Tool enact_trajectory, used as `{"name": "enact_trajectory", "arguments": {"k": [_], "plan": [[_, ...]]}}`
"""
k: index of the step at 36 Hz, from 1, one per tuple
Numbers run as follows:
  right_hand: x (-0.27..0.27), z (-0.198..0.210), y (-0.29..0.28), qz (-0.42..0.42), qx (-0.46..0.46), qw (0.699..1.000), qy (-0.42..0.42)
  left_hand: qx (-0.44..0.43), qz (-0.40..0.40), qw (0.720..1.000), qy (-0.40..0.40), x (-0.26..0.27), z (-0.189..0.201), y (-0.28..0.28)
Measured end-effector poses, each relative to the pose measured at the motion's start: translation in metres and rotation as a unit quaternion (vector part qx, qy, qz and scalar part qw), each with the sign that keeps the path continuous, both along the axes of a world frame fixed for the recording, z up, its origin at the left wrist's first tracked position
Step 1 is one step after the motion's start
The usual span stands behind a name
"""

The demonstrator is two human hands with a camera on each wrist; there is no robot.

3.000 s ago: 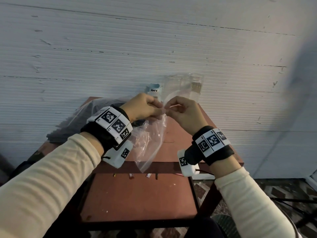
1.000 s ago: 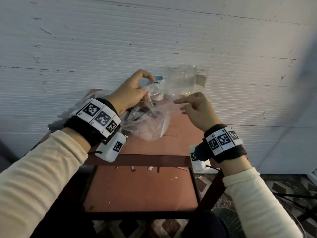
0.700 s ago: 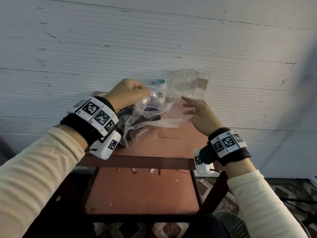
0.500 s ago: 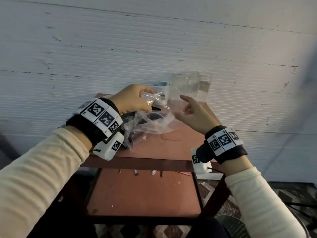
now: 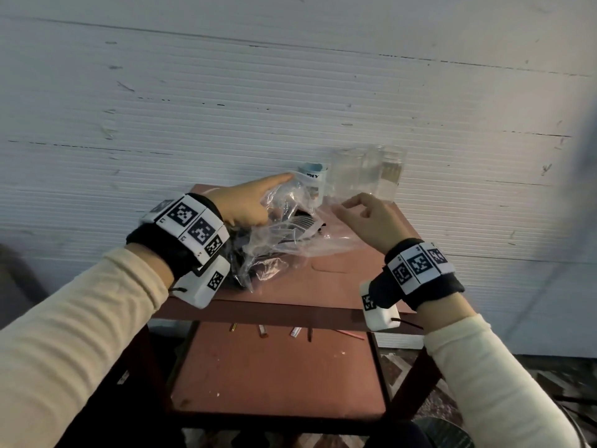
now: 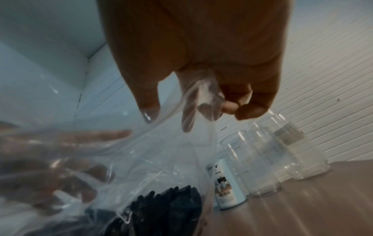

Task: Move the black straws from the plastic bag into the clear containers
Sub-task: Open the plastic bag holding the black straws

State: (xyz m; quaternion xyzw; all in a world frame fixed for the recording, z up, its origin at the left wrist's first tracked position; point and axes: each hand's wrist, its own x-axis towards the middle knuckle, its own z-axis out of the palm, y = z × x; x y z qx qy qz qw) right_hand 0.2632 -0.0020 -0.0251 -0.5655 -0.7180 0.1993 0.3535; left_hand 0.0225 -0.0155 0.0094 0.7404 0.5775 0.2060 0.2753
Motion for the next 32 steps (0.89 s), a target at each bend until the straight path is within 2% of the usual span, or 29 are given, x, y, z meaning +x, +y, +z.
{"name": "enact_trajectory", "arguments": {"k": [2,4,9,11,14,18,22,28,32], "plan": [[-0.005,-0.002,0.001,-0.010,0.007,1.000,-0.006,0.017,0.009,1.000,0.021,0.004,0.001,-0.004],[-0.006,-0.004,0.001,-0.005,-0.008,0.999,-0.053,0.032,0.020,0.998,0.045,0.005,0.002,-0.008],[-0.004,-0.004,-0.011,0.030,-0.094,0.976,-0.195,0.032,0.021,0.998,0.054,-0.003,0.004,-0.011],[-0.002,-0.005,-0.014,0.056,-0.135,0.965,-0.220,0.018,0.026,0.997,0.064,-0.003,0.006,-0.015],[-0.003,-0.006,-0.010,0.077,-0.166,0.960,-0.210,0.002,0.030,0.997,0.075,0.002,0.005,-0.016],[-0.011,-0.012,0.010,0.093,-0.148,0.968,-0.181,-0.016,0.028,0.987,0.156,-0.003,-0.003,-0.004],[-0.027,-0.015,0.025,0.126,-0.148,0.971,-0.137,-0.057,0.034,0.990,0.127,-0.010,-0.006,0.003],[-0.051,-0.020,0.047,0.168,-0.195,0.961,-0.105,-0.026,0.061,0.992,0.104,-0.019,-0.009,0.008],[-0.057,-0.016,0.055,0.187,-0.167,0.965,-0.078,0.024,0.073,0.994,0.072,-0.027,-0.010,0.009]]}}
